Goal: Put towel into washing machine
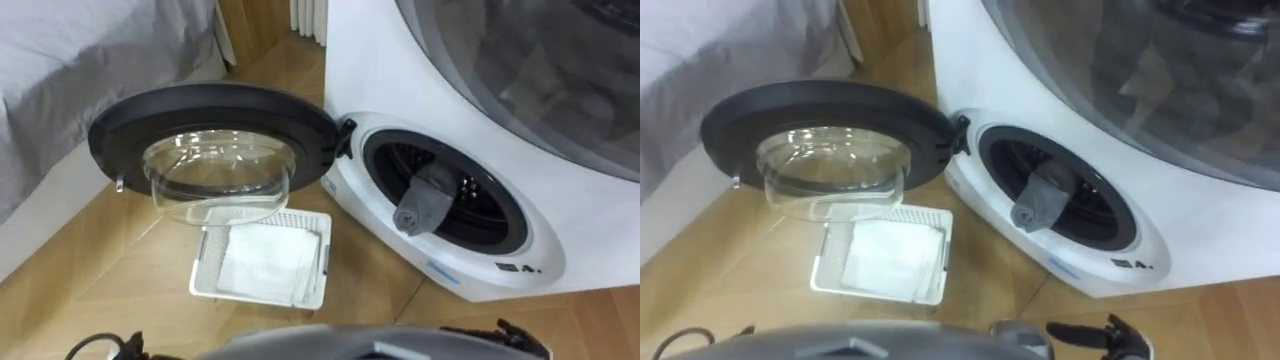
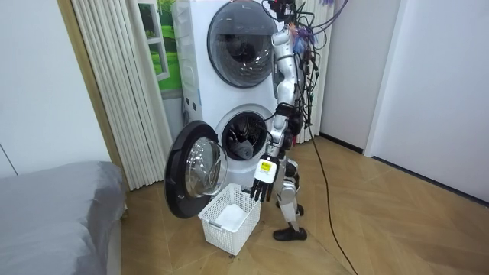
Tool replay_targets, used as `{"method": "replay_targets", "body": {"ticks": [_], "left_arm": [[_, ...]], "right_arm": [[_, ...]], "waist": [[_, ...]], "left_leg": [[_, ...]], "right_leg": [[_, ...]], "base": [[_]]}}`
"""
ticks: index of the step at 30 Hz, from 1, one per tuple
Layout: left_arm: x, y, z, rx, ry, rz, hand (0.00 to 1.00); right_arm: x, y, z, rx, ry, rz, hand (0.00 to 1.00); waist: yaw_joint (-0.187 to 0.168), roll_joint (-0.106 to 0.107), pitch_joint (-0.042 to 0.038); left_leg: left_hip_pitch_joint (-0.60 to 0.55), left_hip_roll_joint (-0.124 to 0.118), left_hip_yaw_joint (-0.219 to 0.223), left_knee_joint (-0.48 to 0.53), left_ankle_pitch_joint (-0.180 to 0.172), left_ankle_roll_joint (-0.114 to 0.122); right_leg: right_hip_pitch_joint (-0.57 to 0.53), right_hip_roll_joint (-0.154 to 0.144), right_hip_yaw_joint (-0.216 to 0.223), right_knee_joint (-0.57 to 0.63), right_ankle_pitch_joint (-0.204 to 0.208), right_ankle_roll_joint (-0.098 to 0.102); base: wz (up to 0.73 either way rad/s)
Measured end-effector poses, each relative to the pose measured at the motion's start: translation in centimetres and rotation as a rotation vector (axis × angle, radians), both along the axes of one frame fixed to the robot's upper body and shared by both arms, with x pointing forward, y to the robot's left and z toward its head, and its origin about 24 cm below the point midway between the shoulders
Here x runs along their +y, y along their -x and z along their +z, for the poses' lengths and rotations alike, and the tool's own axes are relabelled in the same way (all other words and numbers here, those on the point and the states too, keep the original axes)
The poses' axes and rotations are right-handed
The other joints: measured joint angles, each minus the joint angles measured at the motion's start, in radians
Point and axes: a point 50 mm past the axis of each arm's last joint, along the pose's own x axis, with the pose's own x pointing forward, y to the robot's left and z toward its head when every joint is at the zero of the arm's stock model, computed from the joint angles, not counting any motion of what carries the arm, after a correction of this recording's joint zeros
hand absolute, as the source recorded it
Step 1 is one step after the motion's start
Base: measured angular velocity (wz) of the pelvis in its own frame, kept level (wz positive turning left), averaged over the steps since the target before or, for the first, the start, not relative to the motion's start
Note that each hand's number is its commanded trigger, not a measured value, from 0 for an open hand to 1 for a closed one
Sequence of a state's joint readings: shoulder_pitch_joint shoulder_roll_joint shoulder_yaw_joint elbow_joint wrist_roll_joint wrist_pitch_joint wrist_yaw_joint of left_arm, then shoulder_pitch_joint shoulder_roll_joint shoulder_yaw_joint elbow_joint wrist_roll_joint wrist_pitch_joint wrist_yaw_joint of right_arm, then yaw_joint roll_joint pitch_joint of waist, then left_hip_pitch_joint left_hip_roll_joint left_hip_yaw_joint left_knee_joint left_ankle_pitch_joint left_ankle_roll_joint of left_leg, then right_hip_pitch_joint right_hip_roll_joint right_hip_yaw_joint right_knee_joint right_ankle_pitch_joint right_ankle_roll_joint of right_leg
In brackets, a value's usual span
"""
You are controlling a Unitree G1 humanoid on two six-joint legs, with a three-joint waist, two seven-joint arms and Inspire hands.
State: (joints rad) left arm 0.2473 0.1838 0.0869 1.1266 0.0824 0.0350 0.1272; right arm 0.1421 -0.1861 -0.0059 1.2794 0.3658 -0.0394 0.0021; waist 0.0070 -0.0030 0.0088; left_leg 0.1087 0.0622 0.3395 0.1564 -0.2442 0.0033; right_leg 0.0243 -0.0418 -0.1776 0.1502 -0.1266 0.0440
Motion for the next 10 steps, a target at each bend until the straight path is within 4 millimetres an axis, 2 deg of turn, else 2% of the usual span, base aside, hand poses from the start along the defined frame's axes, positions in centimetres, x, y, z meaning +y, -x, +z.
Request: {"method": "replay_targets", "body": {"ticks": [4, 10], "left_arm": [[-0.7, 0.6, -0.3, 0.037, 0.02, 0.048, 0.0], [-1.4, 0.7, -0.5, 0.1, 0.021, -0.015, 0.0]], "right_arm": [[0.4, 0.2, -0.1, 0.019, -0.039, 0.001, 0.0], [1.3, 0.2, -0.4, 0.043, -0.083, 0.017, 0.0]], "waist": [[0.001, -0.007, -0.0002], [-0.002, -0.021, -0.003]], "left_leg": [[0.026, 0.001, 0.0, -0.006, -0.003, -0.005], [0.042, 0.01, 0.001, -0.005, -0.005, -0.008]], "right_leg": [[0.025, 0.008, 0.025, 0.001, -0.001, -0.001], [0.033, 0.014, 0.026, 0.003, -0.002, -0.007]], "base": [[-0.13], [-0.05]]}}
